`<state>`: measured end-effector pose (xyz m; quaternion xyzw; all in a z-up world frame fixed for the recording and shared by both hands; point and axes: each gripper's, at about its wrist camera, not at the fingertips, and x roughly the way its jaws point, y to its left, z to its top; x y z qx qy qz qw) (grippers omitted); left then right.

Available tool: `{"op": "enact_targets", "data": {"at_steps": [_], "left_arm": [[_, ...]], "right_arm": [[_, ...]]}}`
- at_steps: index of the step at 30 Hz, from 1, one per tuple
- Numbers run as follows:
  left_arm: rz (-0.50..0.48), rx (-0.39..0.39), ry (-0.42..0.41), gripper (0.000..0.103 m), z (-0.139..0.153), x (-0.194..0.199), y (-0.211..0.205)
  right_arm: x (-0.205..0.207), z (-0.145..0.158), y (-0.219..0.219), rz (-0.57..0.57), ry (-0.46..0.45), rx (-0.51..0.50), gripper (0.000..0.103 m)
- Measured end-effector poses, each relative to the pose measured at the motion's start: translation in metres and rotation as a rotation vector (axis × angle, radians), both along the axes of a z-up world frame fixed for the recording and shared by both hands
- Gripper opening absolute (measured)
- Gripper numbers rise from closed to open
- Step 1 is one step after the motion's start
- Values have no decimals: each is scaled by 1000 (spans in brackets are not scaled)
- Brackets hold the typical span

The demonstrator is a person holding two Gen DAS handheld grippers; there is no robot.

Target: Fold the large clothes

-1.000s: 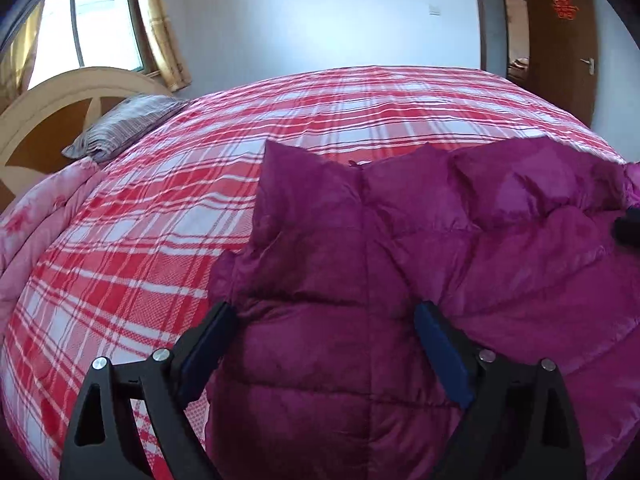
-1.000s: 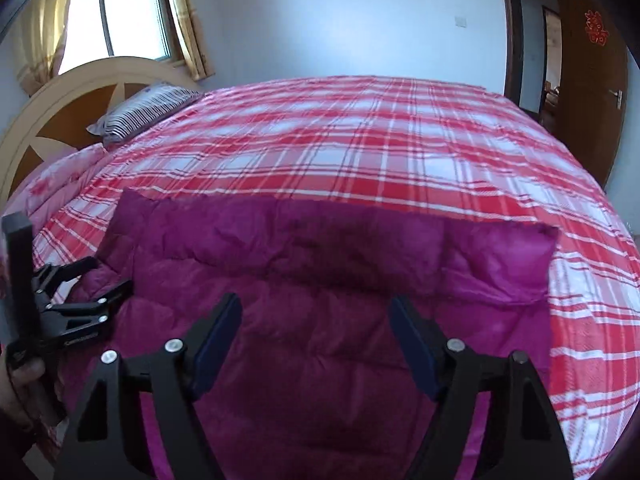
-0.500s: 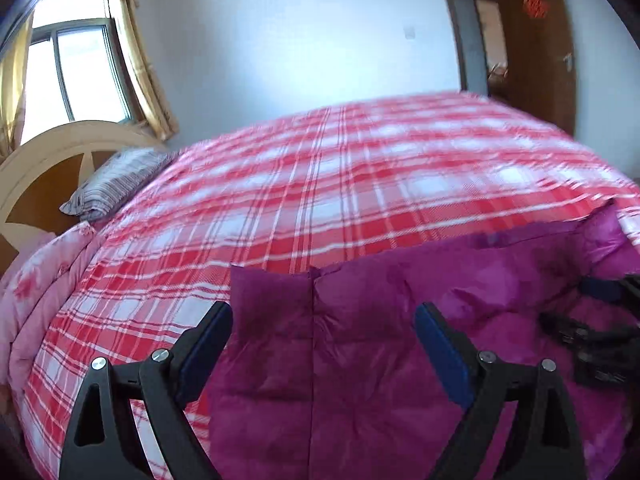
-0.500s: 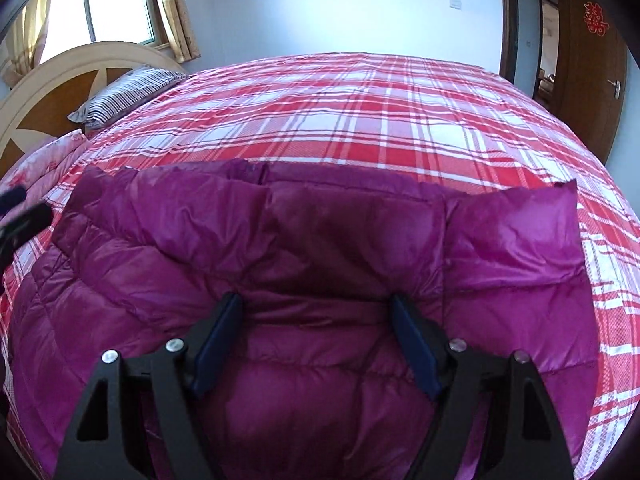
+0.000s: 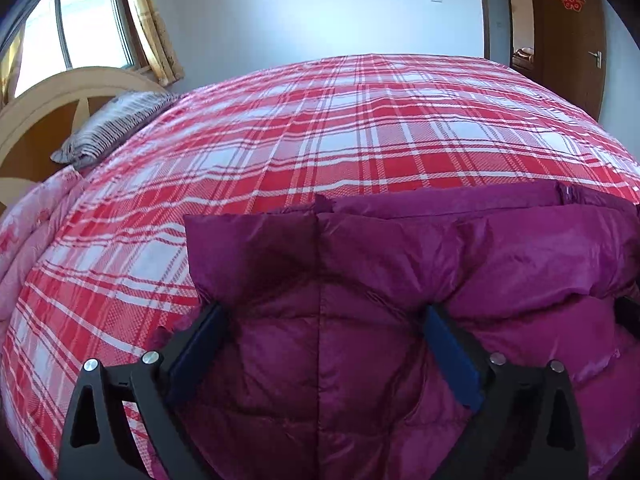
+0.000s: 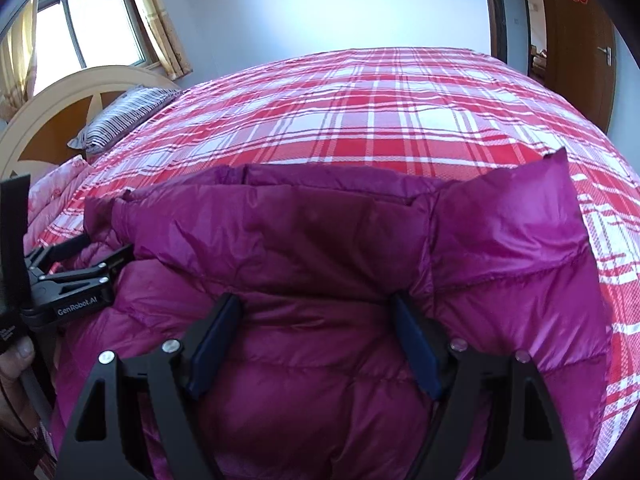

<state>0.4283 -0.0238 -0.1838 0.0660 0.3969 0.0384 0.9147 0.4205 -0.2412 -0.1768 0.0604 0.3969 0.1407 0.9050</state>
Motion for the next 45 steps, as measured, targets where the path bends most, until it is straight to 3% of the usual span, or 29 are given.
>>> {"op": "enact_targets", "data": {"at_steps": [24,45], "left_arm": [[12,-28,35,102,-5,7,3],[23,13,30,102,-4,5,-2]], "right_arm": [[9,-3,-1,-25,23,-18,82],[11,-7,7,-40,28,-90,86]]}}
